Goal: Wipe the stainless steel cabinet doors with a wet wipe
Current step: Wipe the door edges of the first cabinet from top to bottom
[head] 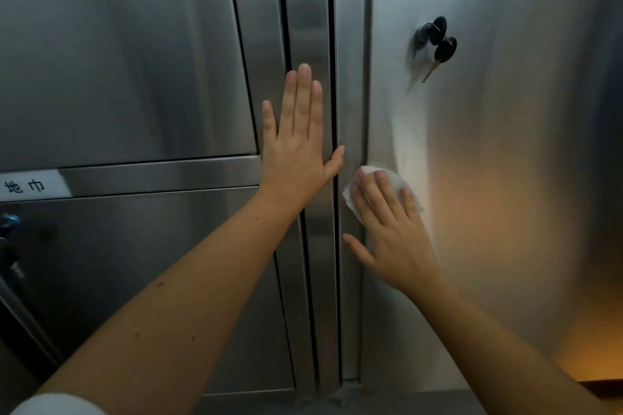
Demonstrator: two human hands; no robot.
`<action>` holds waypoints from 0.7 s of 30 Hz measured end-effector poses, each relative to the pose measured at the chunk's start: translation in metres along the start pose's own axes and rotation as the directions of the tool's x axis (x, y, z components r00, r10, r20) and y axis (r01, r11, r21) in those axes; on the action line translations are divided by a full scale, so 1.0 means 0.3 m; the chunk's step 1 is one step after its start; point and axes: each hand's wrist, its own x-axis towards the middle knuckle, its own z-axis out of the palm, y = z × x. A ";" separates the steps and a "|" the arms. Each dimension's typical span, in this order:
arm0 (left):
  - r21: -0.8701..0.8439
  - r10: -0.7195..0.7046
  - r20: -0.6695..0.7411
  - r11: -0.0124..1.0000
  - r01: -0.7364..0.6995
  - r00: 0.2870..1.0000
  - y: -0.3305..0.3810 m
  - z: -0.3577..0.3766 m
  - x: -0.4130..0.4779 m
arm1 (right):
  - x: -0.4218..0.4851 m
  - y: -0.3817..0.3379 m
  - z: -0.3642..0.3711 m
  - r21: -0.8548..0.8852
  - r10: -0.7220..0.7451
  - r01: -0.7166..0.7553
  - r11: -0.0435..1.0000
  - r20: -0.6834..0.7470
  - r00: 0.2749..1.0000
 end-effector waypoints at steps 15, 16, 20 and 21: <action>-0.033 0.007 -0.037 0.999 -0.008 0.999 -0.001 0.007 0.003 | -0.006 -0.010 0.051 0.076 0.099 -0.096 0.993 -0.040 0.994; -0.030 0.006 -0.037 1.000 -0.008 0.999 -0.001 0.008 0.002 | -0.015 -0.010 0.061 0.101 0.112 -0.108 0.989 -0.038 0.993; -0.024 0.043 -0.029 0.999 -0.044 0.999 0.006 0.027 -0.049 | -0.049 -0.013 0.089 0.132 0.148 -0.145 0.980 -0.011 0.989; -0.023 0.056 -0.022 0.998 -0.056 0.998 0.010 0.034 -0.072 | -0.052 -0.017 0.092 0.128 0.152 -0.151 0.980 0.000 0.988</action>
